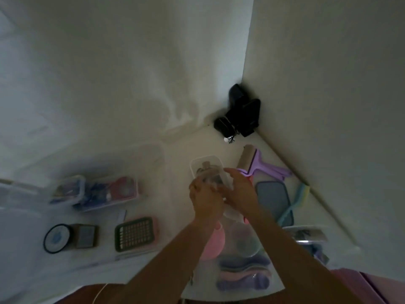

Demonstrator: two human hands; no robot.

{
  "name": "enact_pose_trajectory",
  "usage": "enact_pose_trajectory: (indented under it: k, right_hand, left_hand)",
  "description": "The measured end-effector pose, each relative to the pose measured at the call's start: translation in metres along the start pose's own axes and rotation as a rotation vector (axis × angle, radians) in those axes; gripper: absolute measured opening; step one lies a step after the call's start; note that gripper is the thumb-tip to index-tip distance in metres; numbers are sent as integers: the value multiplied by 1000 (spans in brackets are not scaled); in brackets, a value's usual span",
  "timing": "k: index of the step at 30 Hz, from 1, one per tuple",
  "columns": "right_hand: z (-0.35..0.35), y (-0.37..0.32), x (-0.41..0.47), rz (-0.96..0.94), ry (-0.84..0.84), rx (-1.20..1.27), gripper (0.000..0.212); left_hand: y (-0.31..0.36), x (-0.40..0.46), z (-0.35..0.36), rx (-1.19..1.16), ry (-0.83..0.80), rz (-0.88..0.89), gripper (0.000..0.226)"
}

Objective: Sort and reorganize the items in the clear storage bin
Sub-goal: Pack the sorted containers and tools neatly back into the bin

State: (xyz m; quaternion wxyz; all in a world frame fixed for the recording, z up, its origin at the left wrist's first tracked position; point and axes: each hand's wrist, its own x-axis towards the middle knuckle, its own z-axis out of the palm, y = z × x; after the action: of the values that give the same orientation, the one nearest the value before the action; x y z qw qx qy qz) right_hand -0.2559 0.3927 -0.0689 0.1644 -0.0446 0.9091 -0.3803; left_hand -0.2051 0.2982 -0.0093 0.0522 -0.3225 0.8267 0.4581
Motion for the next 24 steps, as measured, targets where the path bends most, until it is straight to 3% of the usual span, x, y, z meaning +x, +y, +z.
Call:
enact_pose_trajectory:
  k: [6, 13, 24]
  right_hand:
    - [27, 15, 33, -61, -165, -218, 66]
    - [34, 20, 35, -116, -146, -293, 63]
    - [43, 16, 42, -43, -143, -309, 63]
  left_hand:
    - [-39, 54, 27, -58, 238, -408, 41]
    - [-62, 65, 39, -22, 316, -365, 35]
    - [-64, 76, 44, -151, 339, -352, 26]
